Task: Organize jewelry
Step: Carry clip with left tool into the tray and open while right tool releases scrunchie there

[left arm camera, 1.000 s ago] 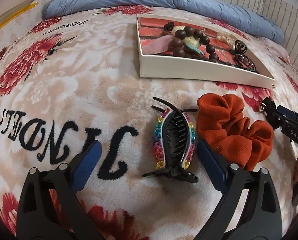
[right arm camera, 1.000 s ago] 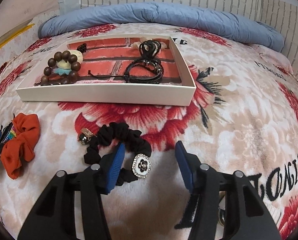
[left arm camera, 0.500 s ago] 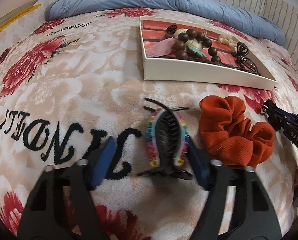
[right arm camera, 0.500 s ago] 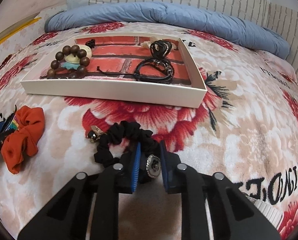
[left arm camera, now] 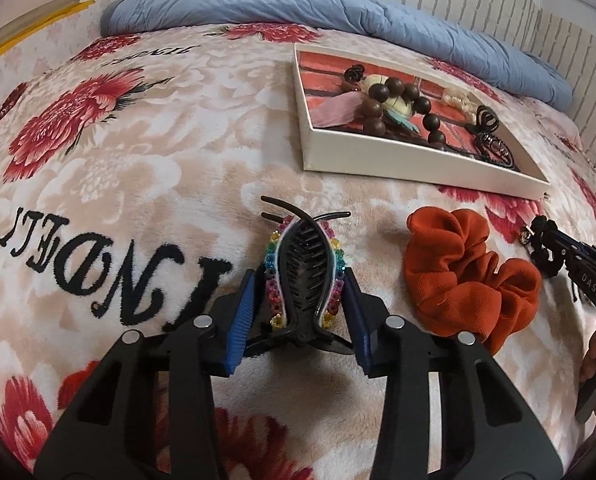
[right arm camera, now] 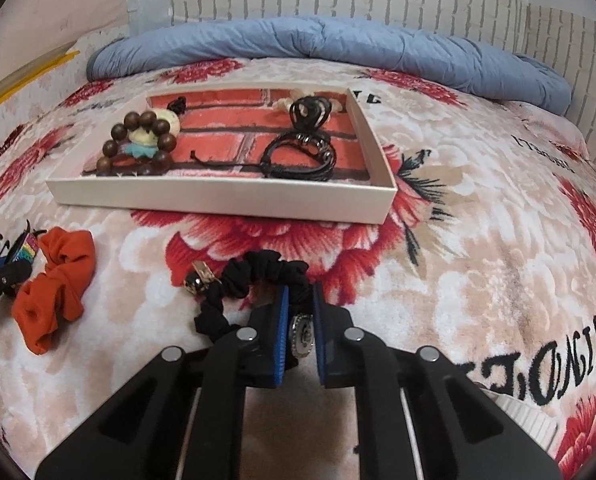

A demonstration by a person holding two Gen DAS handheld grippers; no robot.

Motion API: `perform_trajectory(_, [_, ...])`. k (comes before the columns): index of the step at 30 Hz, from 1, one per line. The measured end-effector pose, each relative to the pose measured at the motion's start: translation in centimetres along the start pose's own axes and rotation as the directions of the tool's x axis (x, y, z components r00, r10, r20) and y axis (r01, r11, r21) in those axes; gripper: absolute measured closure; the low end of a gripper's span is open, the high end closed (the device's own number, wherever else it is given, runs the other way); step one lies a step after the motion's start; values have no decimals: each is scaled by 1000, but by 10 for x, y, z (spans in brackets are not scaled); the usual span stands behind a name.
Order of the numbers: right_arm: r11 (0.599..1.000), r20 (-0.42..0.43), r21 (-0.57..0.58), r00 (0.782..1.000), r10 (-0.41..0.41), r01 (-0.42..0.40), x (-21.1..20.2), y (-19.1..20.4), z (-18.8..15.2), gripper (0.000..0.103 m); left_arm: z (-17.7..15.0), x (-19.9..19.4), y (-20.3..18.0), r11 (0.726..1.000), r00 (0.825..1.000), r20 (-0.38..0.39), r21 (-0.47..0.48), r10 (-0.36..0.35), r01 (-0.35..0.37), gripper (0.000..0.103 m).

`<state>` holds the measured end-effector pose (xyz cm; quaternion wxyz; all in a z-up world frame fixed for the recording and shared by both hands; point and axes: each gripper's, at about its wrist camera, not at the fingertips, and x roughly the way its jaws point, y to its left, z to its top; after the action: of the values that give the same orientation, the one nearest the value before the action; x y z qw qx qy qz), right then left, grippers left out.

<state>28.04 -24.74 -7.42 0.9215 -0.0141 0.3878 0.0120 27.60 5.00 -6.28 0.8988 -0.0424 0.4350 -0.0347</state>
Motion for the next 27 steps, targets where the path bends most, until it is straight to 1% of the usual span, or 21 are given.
perform_trajectory(6, [1000,42,0,999,8,-8,-13,-3,7,91,6,-18,-1,1000,999,52,2,-7,7,62])
perform_trajectory(8, [1000,71,-4,997,6,-6,-22,-5,15,91,12,-25,-3,1000,998,67,1,-19,19,62])
perform_trajectory(11, [1000,116,0,993,7,-7,-34,-9,30,91,26,-37,-10,1000,994,103,15,-28,27,62])
perform_trajectory(16, [1000,182,12,983,12,-14,-50,-16,60,91,60,-51,-26,998,986,158,33,-53,48,62])
perform_trajectory(20, [1000,210,15,978,17,-21,-46,-18,84,91,91,-51,-37,997,979,193,41,-67,61,62])
perform_trajectory(22, [1000,214,15,977,20,-24,-40,-17,94,91,108,-49,-41,996,975,206,34,-85,80,62])
perform_trajectory(24, [999,218,16,976,24,-28,-32,-15,102,91,123,-45,-45,995,971,218,32,-99,94,62])
perform_trajectory(27, [999,222,21,974,33,-39,-19,-12,114,91,139,-33,-53,994,968,226,44,-105,97,62])
